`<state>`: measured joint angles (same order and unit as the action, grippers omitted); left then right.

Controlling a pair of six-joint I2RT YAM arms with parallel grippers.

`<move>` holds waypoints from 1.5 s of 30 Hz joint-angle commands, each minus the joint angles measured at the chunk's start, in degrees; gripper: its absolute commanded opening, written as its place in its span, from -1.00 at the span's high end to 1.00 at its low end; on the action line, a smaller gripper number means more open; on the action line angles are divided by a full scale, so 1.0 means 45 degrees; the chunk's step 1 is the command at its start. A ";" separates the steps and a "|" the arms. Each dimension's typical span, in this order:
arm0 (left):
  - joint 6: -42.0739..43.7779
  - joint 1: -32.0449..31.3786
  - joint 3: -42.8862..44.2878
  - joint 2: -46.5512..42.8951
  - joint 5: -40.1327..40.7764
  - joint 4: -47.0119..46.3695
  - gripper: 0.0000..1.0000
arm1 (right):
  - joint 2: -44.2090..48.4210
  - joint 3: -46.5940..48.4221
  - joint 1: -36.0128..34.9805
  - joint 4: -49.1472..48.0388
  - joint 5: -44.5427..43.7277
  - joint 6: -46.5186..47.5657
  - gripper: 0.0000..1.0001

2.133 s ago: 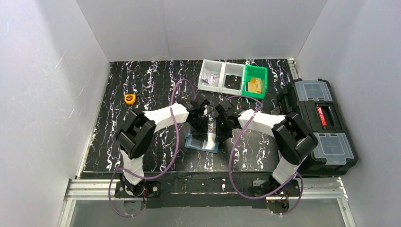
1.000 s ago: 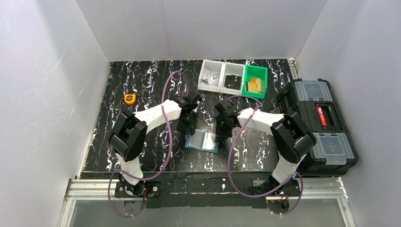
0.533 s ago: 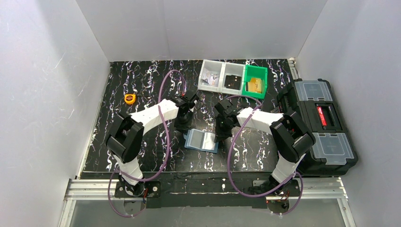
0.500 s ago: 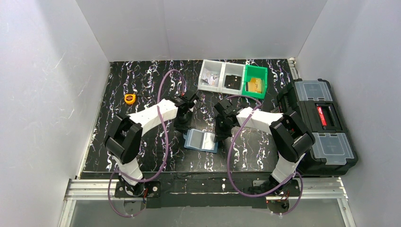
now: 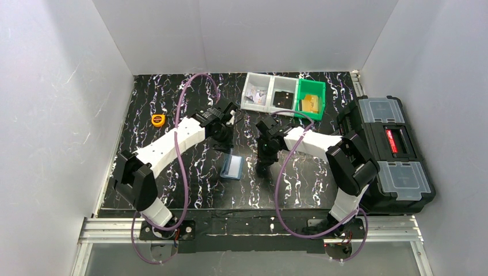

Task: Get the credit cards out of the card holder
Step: Open the card holder at the center of the board.

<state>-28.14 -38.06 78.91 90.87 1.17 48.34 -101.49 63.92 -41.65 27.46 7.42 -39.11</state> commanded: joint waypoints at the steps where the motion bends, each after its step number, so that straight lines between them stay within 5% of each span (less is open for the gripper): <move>1: -0.1268 -0.0315 0.0319 0.0215 -0.1252 -0.0146 1.00 | 0.0835 0.0463 0.0011 0.0434 -0.0287 0.0155 0.61; 7: -0.2999 -0.0379 -0.0125 0.0189 -0.1391 -0.1121 1.00 | 0.1419 0.0259 0.0134 0.0359 -0.0046 -0.0075 0.54; 10: -0.2007 0.0275 -0.1023 -0.0574 0.0511 -0.0082 1.00 | 0.1264 0.0256 0.0116 -0.0021 0.0644 -0.0334 0.46; 14: -0.0936 0.1602 -0.3472 -0.1067 0.1016 -0.0157 1.00 | 0.0794 0.0668 -0.0005 -0.0080 0.0936 -0.0385 0.41; 19: -0.0818 0.1838 -0.4274 -0.0391 0.1207 -0.0708 1.00 | 0.0248 0.1052 -0.0365 -0.0206 0.1206 -0.0546 0.40; 45: -0.0332 0.1838 -0.2624 0.2247 0.0033 -0.1498 1.00 | -0.0561 0.1908 -0.0530 -0.0149 0.1443 -0.0775 0.41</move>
<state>-30.46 -30.06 65.73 100.71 2.11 40.69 -102.85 69.65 -43.68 27.00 12.45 -41.93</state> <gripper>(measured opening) 0.036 0.295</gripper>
